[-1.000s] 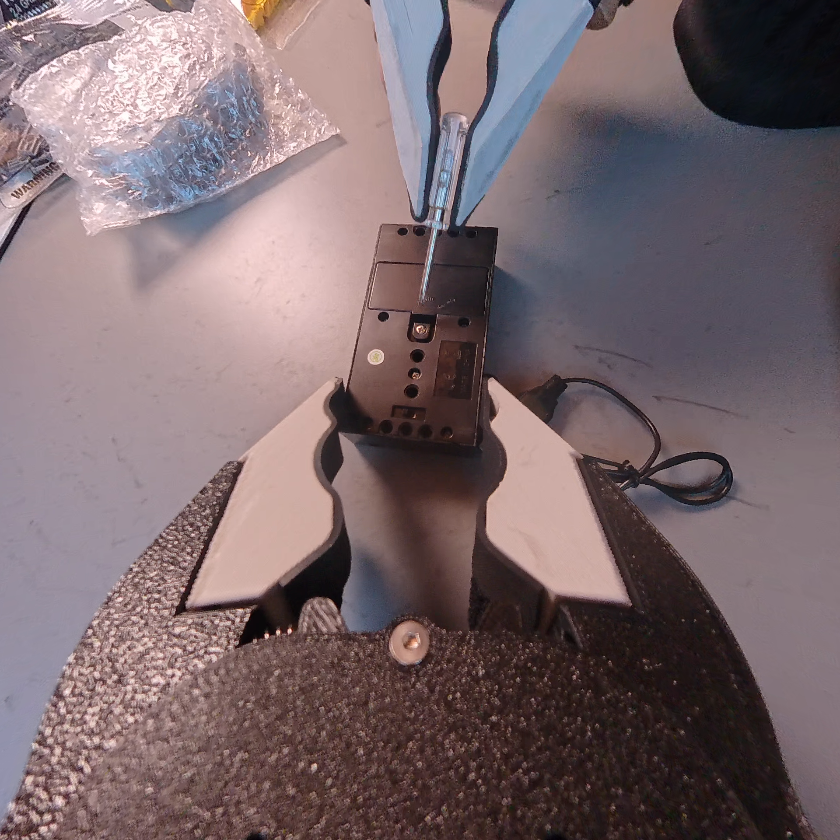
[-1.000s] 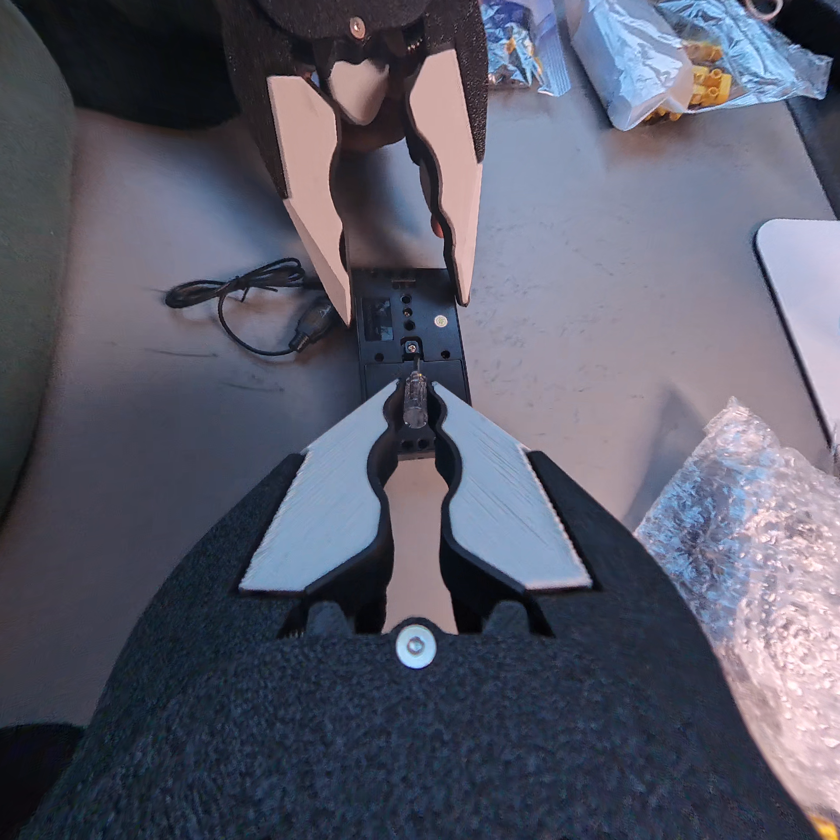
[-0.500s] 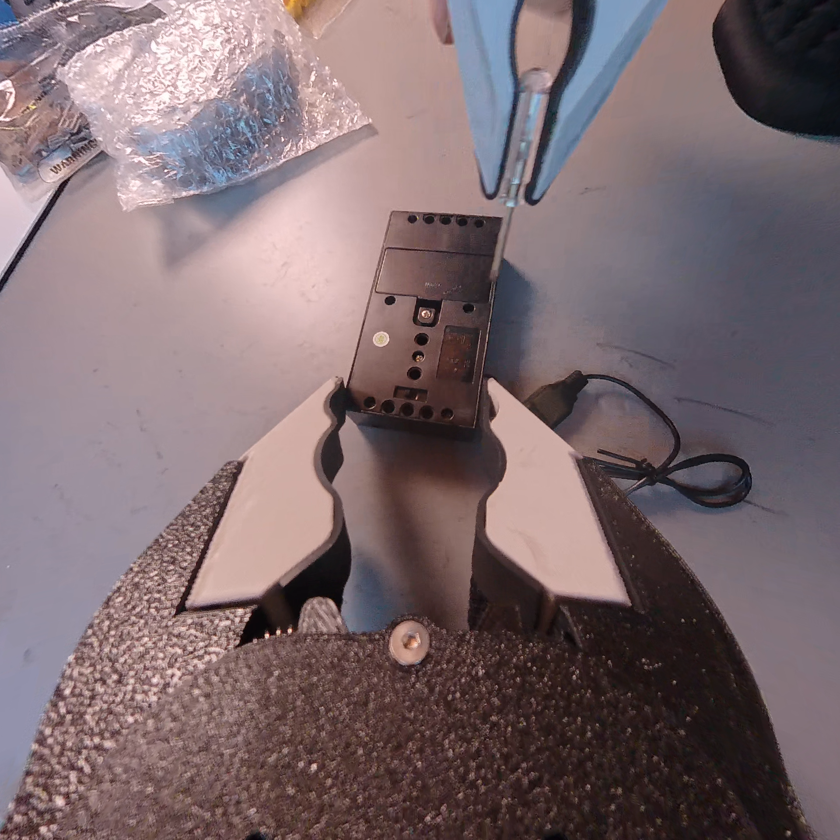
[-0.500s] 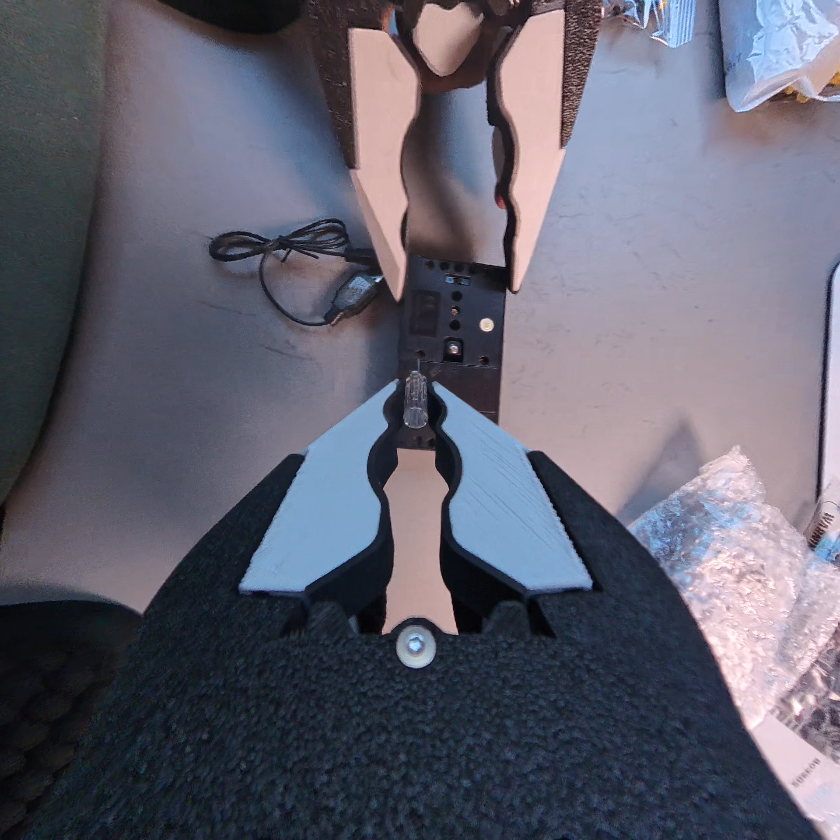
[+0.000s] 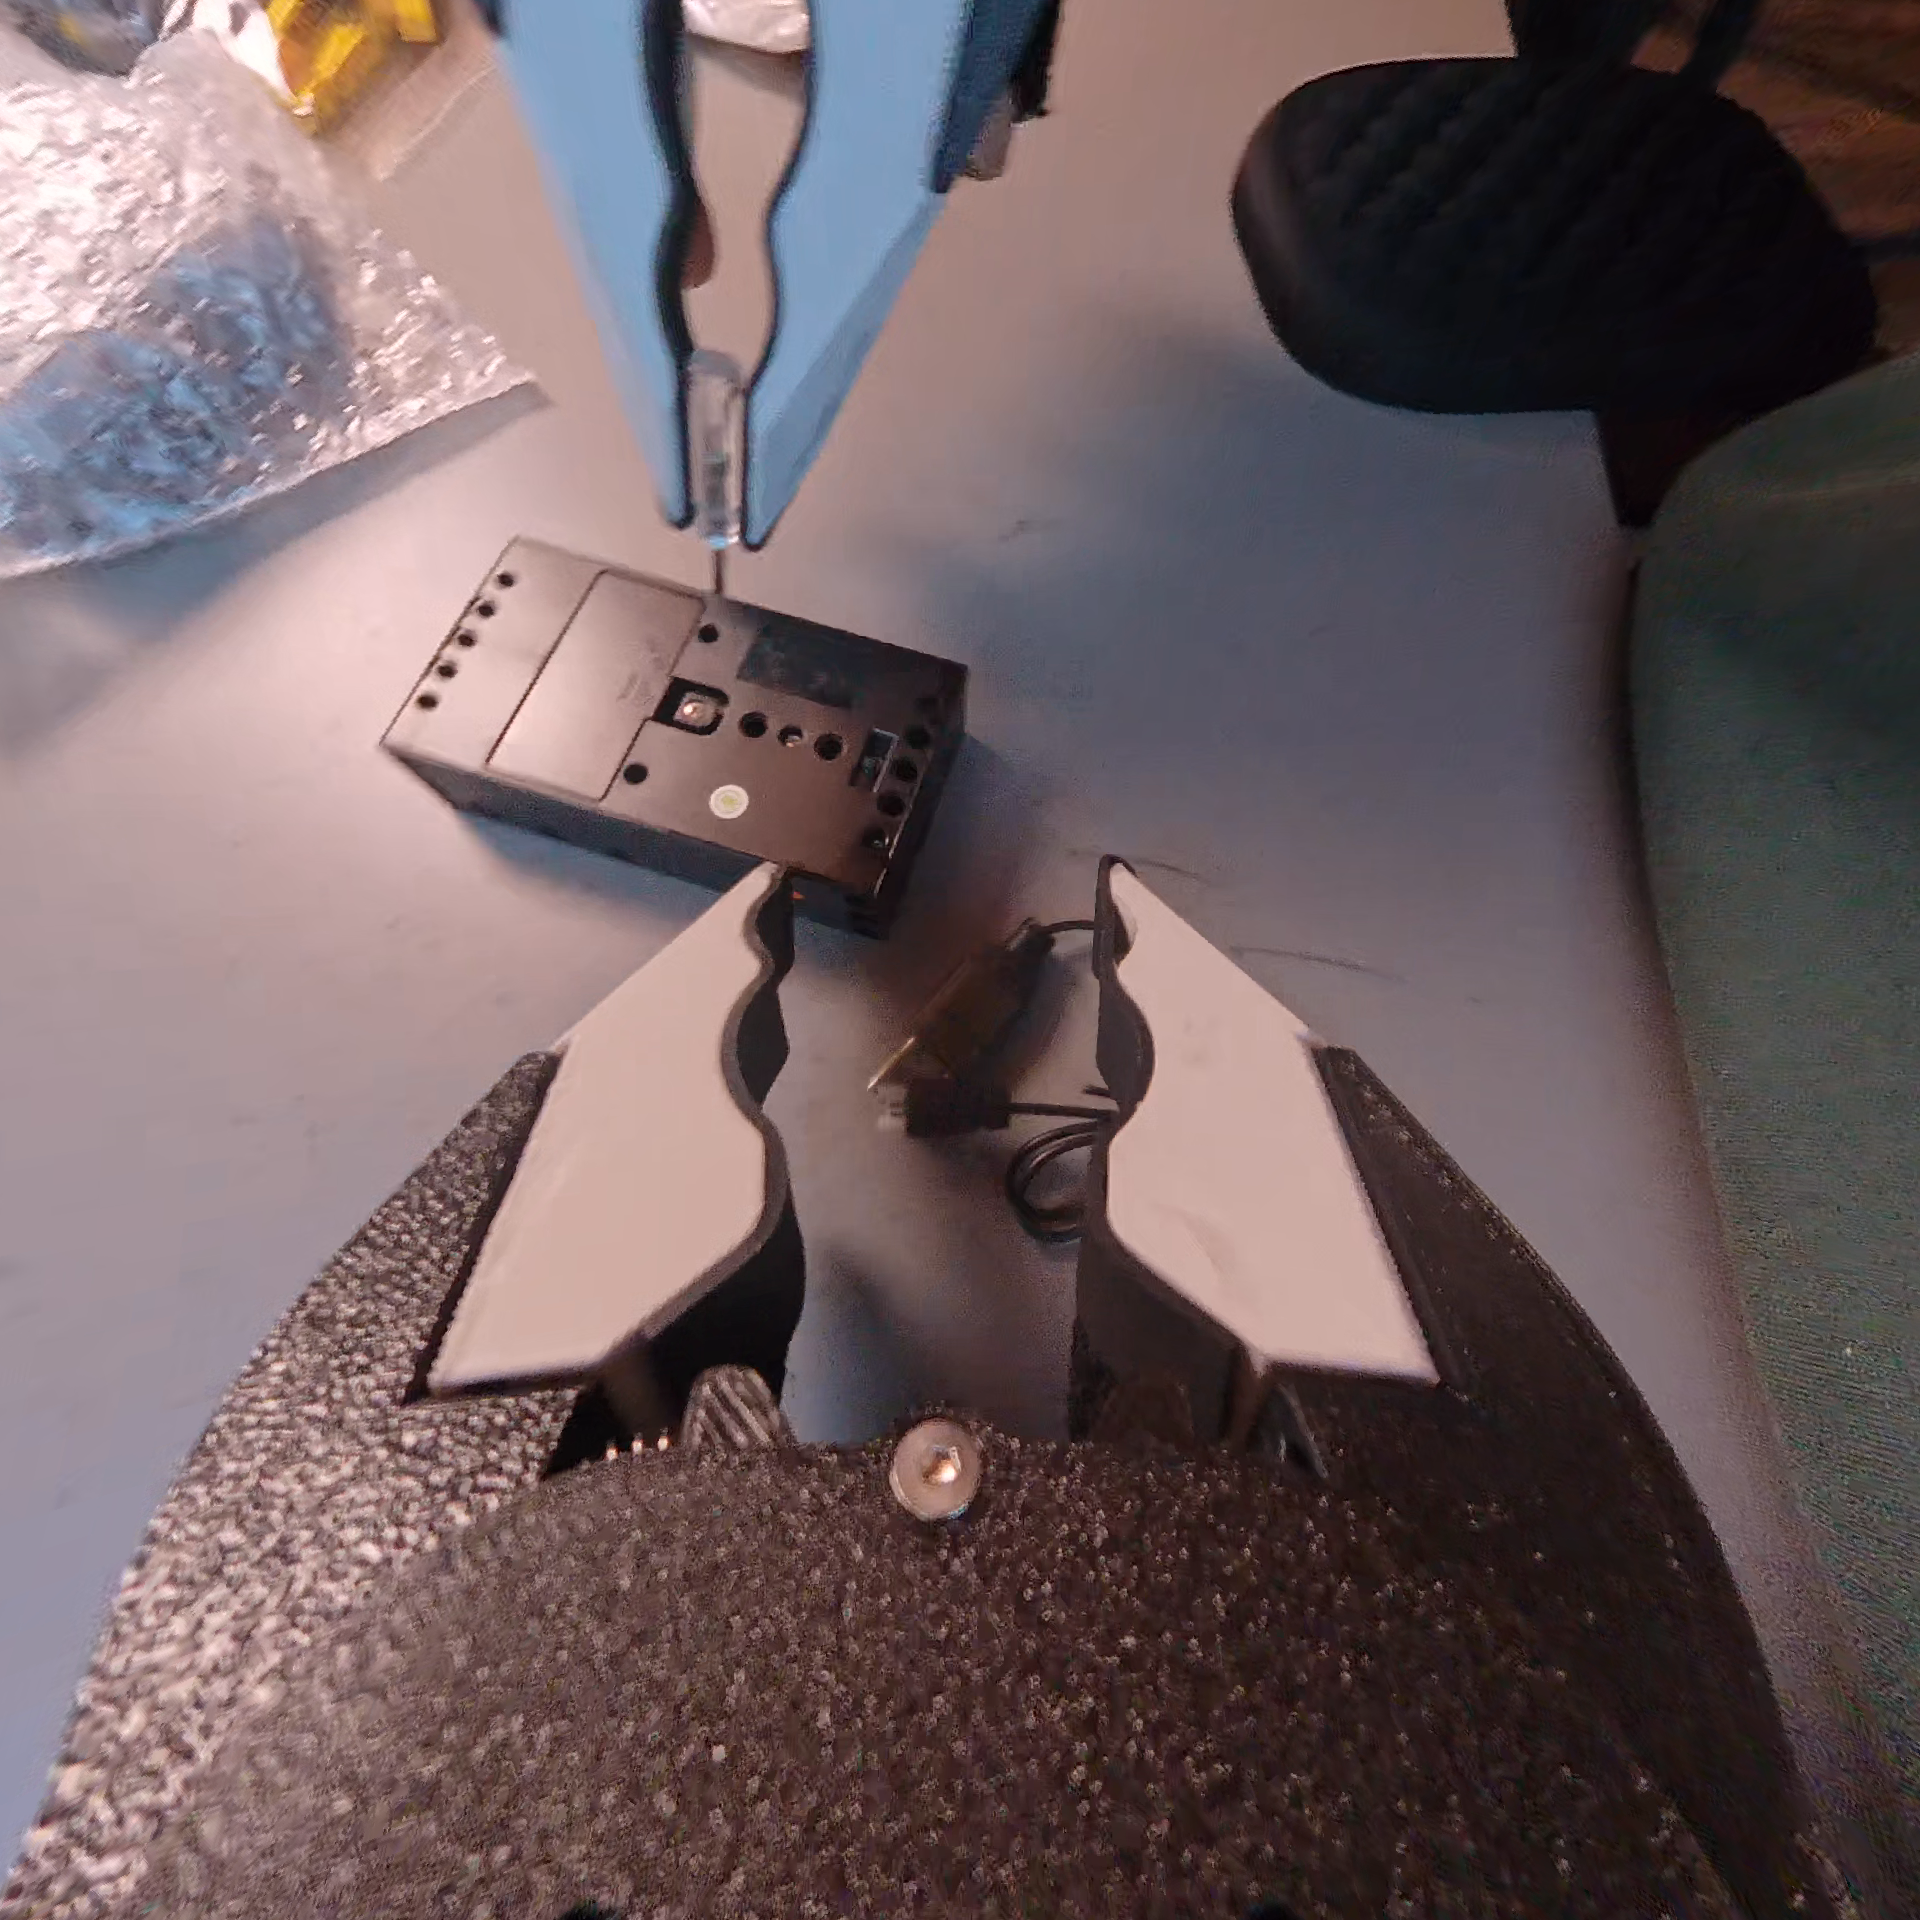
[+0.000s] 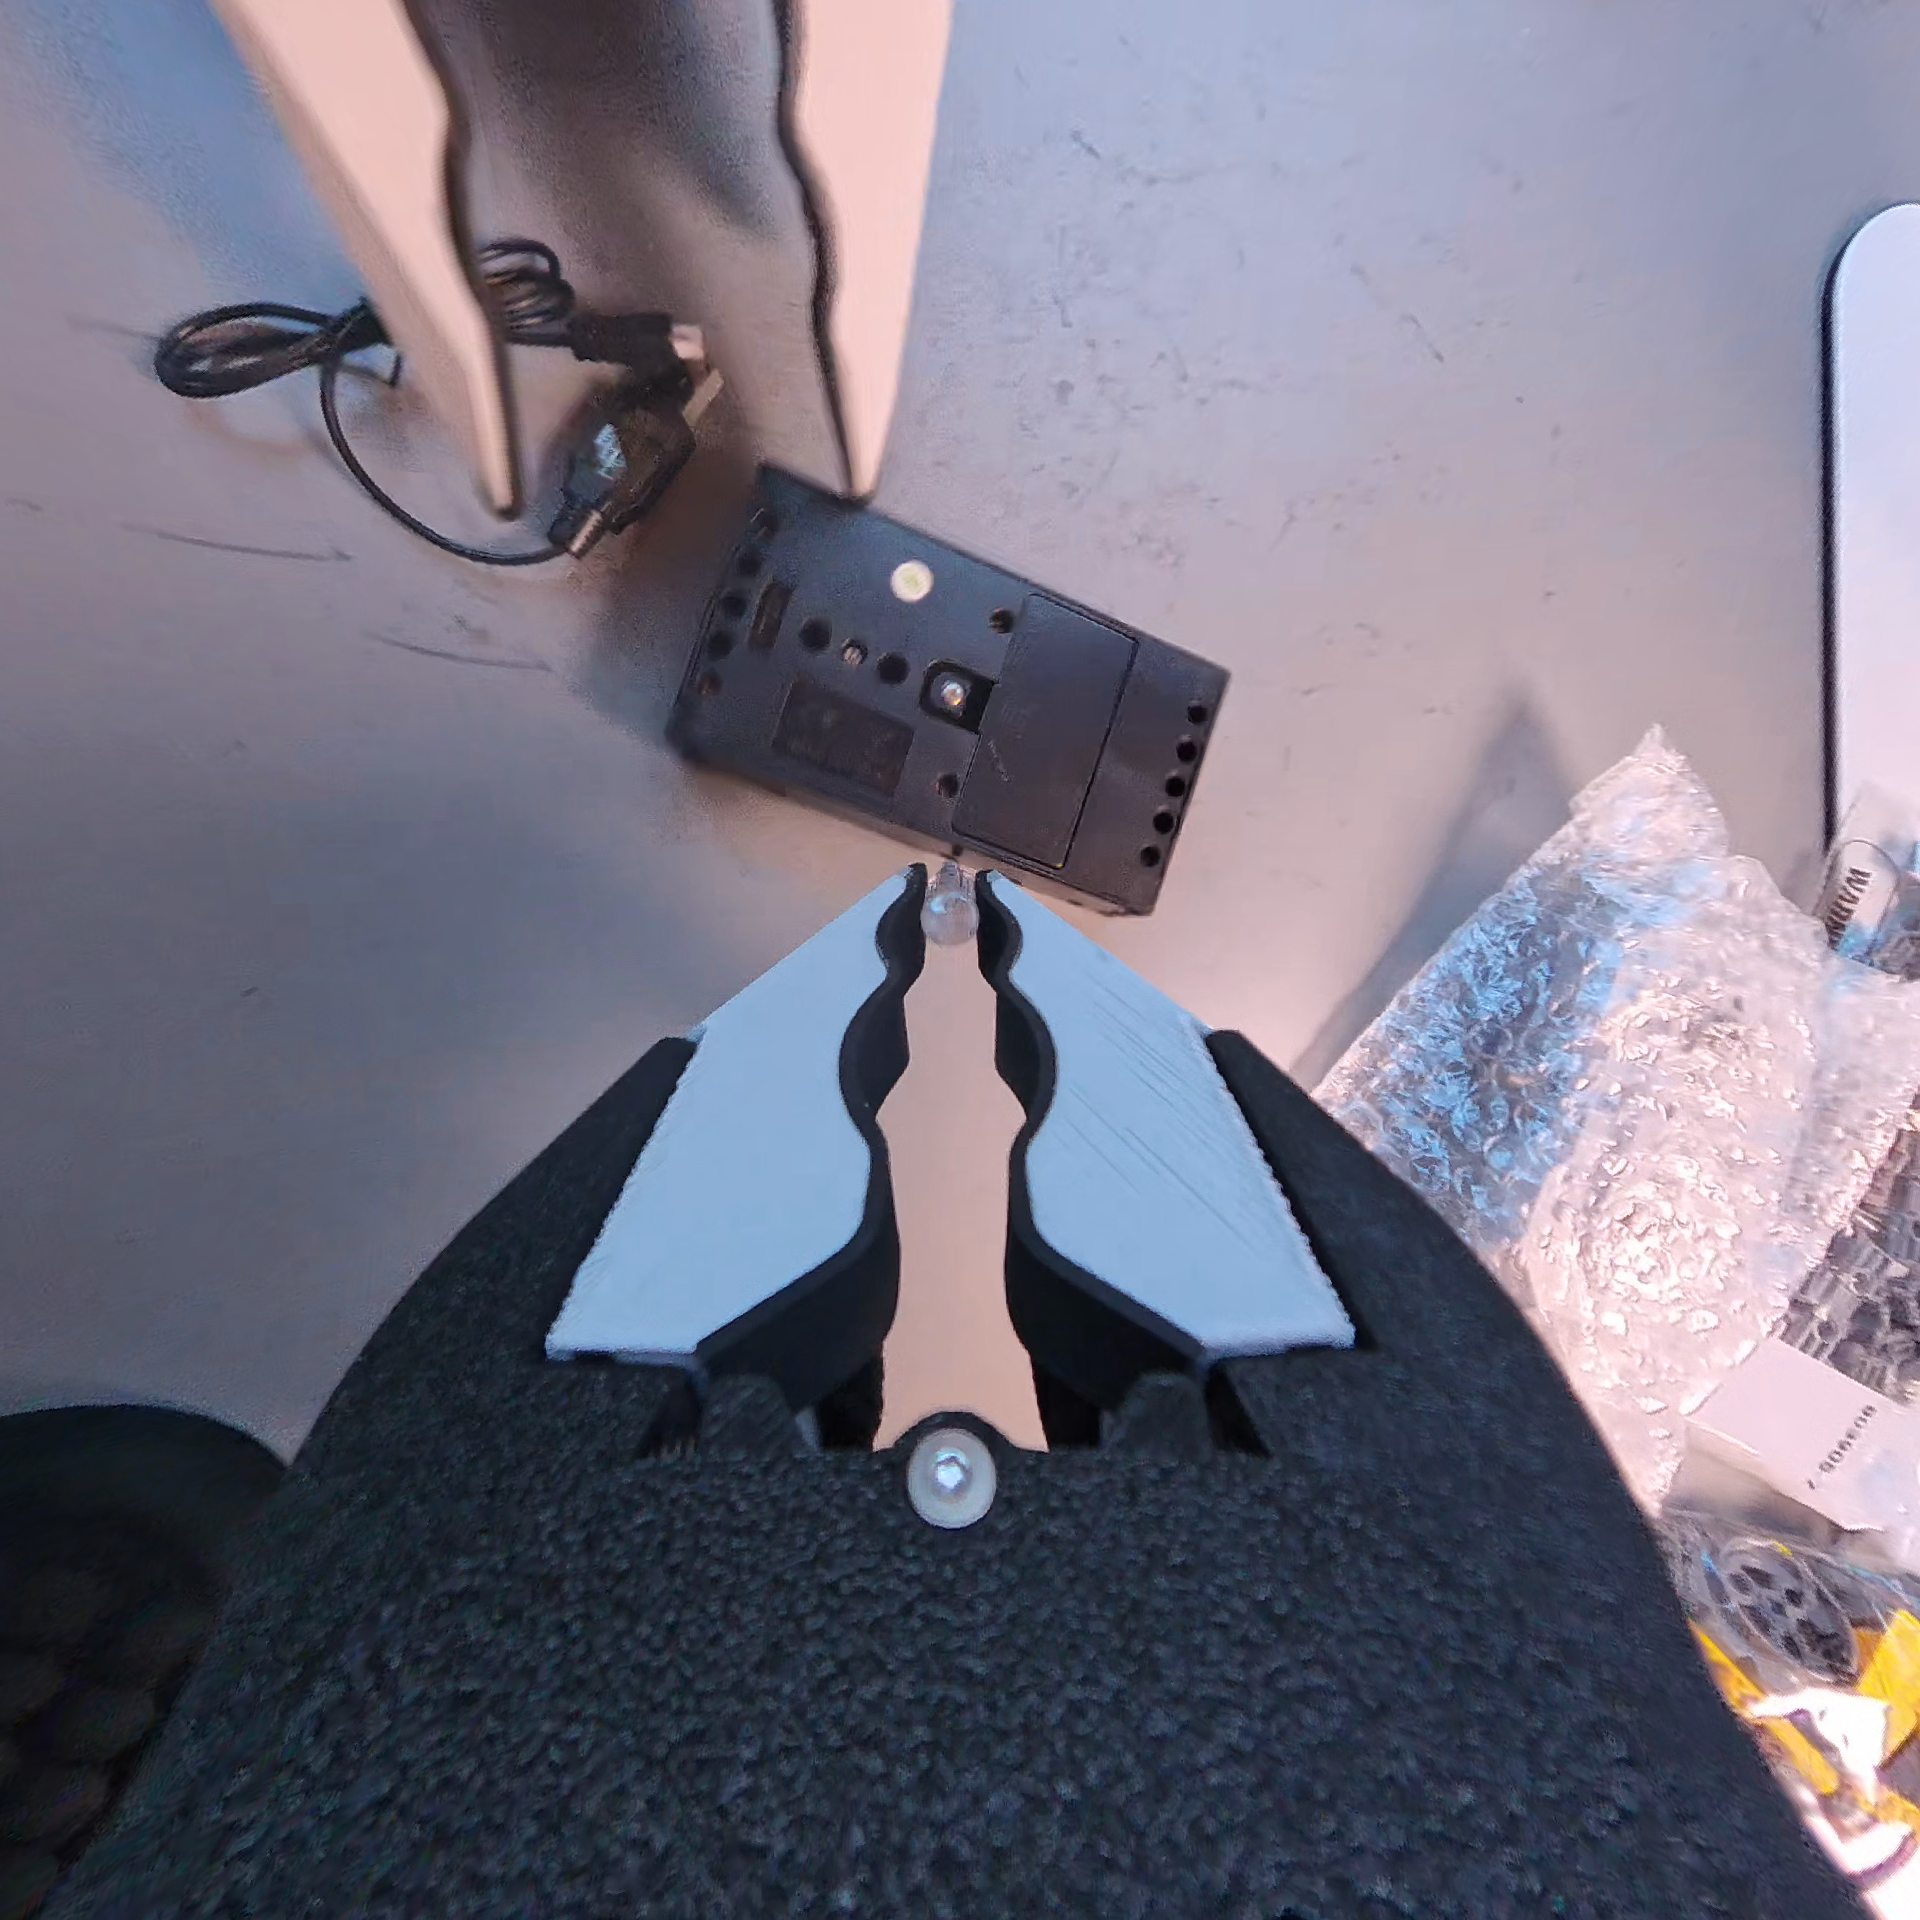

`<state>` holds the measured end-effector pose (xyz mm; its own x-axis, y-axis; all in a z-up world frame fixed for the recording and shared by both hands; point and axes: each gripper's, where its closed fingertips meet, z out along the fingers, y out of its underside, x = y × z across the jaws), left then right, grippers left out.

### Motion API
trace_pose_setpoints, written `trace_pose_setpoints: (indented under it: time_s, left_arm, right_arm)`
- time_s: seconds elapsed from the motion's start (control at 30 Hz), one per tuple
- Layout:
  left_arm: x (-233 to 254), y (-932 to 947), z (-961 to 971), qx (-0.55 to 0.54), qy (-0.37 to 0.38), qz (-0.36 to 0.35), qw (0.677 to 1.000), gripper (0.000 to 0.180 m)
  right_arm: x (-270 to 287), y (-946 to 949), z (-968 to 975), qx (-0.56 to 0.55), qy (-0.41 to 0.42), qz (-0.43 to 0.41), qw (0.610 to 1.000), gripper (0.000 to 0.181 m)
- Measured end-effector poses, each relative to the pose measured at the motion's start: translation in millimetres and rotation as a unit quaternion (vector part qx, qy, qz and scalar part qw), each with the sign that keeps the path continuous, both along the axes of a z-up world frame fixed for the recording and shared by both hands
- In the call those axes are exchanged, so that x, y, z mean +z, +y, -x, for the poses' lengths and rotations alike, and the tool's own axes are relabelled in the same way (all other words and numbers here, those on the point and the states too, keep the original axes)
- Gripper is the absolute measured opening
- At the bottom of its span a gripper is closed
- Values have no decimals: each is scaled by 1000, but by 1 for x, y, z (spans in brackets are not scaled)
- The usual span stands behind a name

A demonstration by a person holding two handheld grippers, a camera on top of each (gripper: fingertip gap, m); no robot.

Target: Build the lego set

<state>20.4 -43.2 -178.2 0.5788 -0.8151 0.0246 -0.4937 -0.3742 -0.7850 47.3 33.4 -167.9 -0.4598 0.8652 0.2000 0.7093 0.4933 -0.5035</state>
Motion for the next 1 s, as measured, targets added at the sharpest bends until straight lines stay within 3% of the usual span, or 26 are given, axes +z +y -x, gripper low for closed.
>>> trace_pose_setpoints:
  time_s: [0.17, 0.3, 0.5, 0.7, 1.0]
  left_arm:
    - [6, -14, -30, -85, 2, -58, 995, 53]
    - [32, 0, -10, -45, -50, -90, 994, 46]
    - [14, 37, 53, 70, -13, -69, 995, 74]
    - [-3, 46, 43, 59, 44, -58, 996, 89]
    - [-8, 43, 23, 57, 87, -70, 992, 70]
  right_arm:
    - [3, -4, 13, 12, 24, 4, 1000, 7]
    - [8, -6, 17, 16, 48, 15, 999, 7]
    - [16, 3, 12, -5, 71, 34, 997, 7]
    - [3, 12, 18, -19, 62, 29, 997, 7]
    - [1, 2, 35, 6, 74, 67, 995, 7]
